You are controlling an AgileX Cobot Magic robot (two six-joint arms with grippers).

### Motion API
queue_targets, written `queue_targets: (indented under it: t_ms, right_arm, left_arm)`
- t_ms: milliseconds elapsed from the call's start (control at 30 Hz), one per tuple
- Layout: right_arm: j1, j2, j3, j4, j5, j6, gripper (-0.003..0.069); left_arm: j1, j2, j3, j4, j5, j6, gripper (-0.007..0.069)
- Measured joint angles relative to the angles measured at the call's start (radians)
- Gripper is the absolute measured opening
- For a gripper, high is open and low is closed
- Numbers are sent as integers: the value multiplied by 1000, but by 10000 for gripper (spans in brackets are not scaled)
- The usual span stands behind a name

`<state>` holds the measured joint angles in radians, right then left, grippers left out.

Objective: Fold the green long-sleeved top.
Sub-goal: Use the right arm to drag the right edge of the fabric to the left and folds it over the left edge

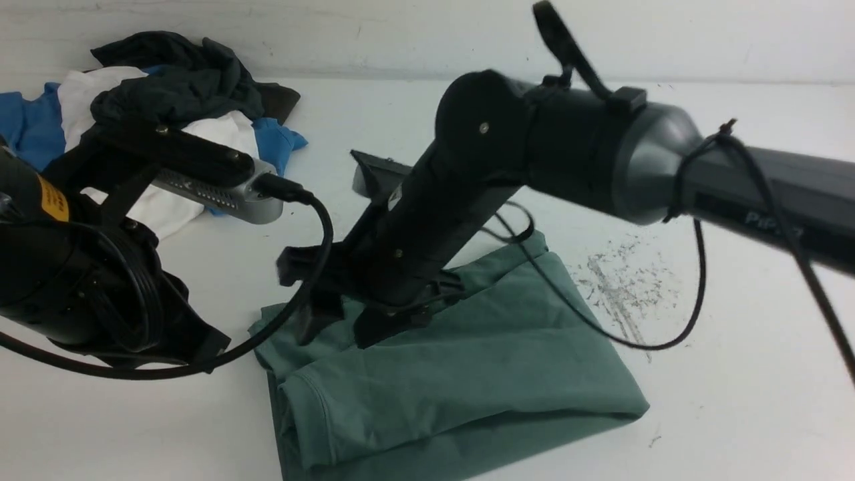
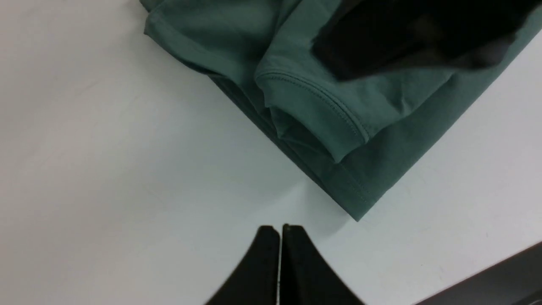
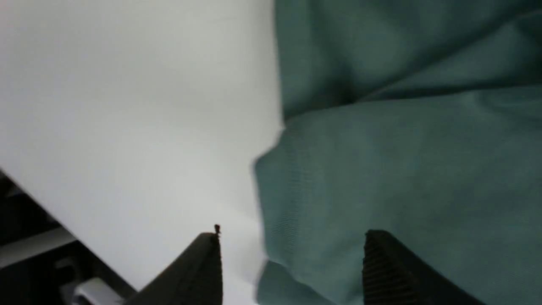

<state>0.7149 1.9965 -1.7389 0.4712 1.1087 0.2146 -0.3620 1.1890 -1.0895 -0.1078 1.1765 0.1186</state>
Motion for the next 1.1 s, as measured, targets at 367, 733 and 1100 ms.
queue_targets:
  t_ms: [367,733,1100]
  right_arm:
    - [-142,-171,21,-416,126,-40,7]
    - [-146,-280,133,-447,137,-85,-14]
    - [-146,-281,151,-435,136,-88,-15]
  left_arm:
    - [0,117,0,-135,-113,-37,-4]
    - [0,436,-71,-115,-211,-186,98]
    - [0,595,-101,-52,-267,-351,503]
